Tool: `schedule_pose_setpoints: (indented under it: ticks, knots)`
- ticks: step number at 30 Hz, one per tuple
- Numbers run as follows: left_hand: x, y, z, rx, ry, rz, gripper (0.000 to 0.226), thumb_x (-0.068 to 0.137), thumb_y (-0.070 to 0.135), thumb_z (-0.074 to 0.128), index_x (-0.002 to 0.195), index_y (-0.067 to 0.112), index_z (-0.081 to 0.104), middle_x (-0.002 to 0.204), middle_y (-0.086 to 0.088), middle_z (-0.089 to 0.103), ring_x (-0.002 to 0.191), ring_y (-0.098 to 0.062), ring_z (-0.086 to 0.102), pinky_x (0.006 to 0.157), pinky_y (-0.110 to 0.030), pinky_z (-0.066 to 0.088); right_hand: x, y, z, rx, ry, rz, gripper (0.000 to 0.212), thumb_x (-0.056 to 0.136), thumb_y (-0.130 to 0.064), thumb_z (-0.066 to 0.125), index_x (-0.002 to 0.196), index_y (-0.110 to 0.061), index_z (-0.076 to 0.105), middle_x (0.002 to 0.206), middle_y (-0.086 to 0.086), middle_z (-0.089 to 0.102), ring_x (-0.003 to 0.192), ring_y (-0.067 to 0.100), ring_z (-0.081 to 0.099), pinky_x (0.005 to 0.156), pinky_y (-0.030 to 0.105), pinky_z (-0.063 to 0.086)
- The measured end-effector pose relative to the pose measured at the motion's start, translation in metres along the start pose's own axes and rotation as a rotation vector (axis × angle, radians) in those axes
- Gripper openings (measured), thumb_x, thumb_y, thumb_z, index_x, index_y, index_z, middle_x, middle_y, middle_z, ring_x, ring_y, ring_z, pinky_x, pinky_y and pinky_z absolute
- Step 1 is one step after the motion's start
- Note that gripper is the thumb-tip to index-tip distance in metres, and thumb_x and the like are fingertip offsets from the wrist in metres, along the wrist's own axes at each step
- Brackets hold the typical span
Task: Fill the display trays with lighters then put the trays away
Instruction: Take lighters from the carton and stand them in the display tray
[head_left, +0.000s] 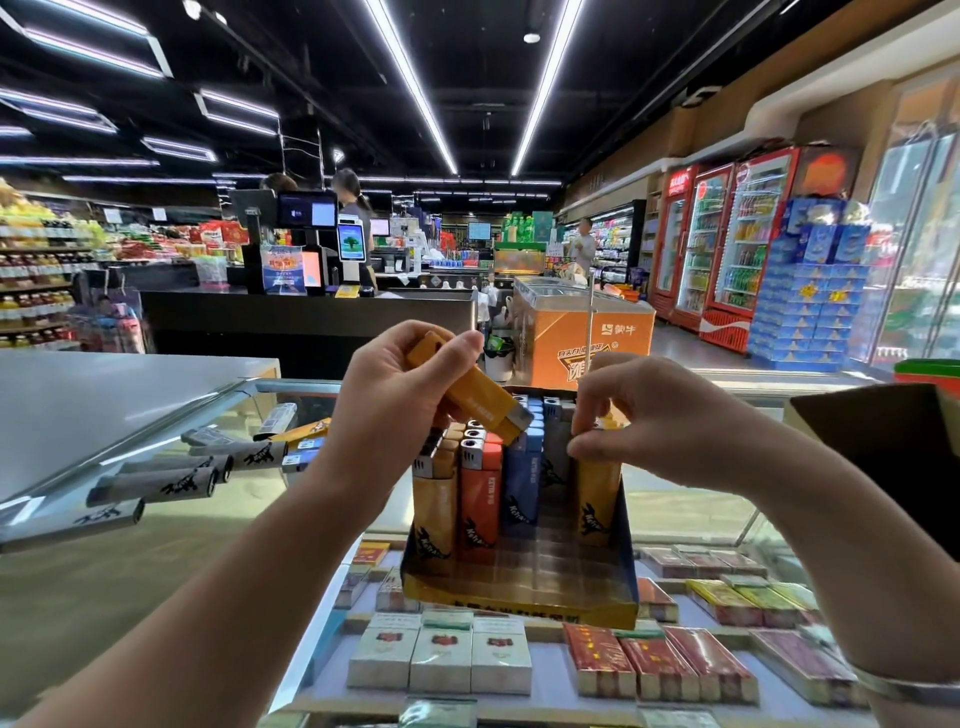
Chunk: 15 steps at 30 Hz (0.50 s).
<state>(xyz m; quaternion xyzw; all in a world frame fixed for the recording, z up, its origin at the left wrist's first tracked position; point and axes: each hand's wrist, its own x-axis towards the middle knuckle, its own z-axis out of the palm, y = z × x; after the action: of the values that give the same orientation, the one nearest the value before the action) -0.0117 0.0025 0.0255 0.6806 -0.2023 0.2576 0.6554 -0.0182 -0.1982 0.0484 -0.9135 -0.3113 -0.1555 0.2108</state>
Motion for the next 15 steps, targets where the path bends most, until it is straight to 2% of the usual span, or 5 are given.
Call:
schedule_pose_setpoints:
  ticks: [2, 5, 8, 12, 15]
  knots:
    - [0.001, -0.001, -0.001, -0.032, 0.011, -0.014, 0.028, 0.069, 0.041, 0.064, 0.082, 0.017, 0.058, 0.058, 0.015, 0.061, 0.053, -0.004, 0.06, 0.047, -0.016, 0.047, 0.002, -0.002, 0.001, 0.059, 0.105, -0.047, 0.014, 0.076, -0.016, 0.073, 0.079, -0.024, 0.061, 0.076, -0.011, 0.052, 0.066, -0.008, 0.045, 0.058, 0.008, 0.037]
    - [0.003, -0.001, -0.003, -0.11, 0.022, -0.043, 0.027, 0.068, 0.038, 0.066, 0.082, 0.017, 0.057, 0.057, 0.012, 0.062, 0.052, -0.005, 0.06, 0.047, -0.017, 0.048, 0.004, -0.007, 0.002, 0.161, 0.234, -0.115, 0.039, 0.073, -0.008, 0.075, 0.095, -0.036, 0.057, 0.084, -0.007, 0.055, 0.067, 0.002, 0.045, 0.06, 0.011, 0.039]
    - [0.003, 0.0, -0.003, -0.165, 0.01, -0.052, 0.027, 0.069, 0.036, 0.066, 0.083, 0.015, 0.055, 0.056, 0.012, 0.062, 0.052, -0.004, 0.059, 0.048, -0.018, 0.049, 0.005, -0.016, 0.012, 0.235, 0.164, -0.155, 0.058, 0.072, -0.015, 0.077, 0.106, -0.049, 0.044, 0.092, -0.01, 0.054, 0.074, 0.002, 0.05, 0.065, 0.012, 0.043]
    - [0.003, 0.003, -0.002, -0.211, -0.025, -0.009, 0.029, 0.065, 0.036, 0.069, 0.08, 0.016, 0.055, 0.058, 0.006, 0.063, 0.055, -0.009, 0.062, 0.051, -0.019, 0.051, 0.007, -0.021, 0.026, 0.413, 0.143, -0.086, 0.044, 0.074, -0.042, 0.064, 0.112, -0.038, 0.042, 0.086, -0.007, 0.063, 0.065, 0.0, 0.056, 0.061, 0.012, 0.042]
    - [0.002, 0.003, -0.001, -0.237, -0.06, -0.003, 0.033, 0.059, 0.038, 0.071, 0.078, 0.016, 0.056, 0.06, 0.003, 0.064, 0.057, -0.012, 0.064, 0.054, -0.021, 0.053, 0.009, -0.023, 0.025, 0.579, 0.205, -0.083, 0.025, 0.082, -0.021, 0.063, 0.101, -0.028, 0.049, 0.083, 0.007, 0.067, 0.066, 0.011, 0.061, 0.062, 0.024, 0.049]
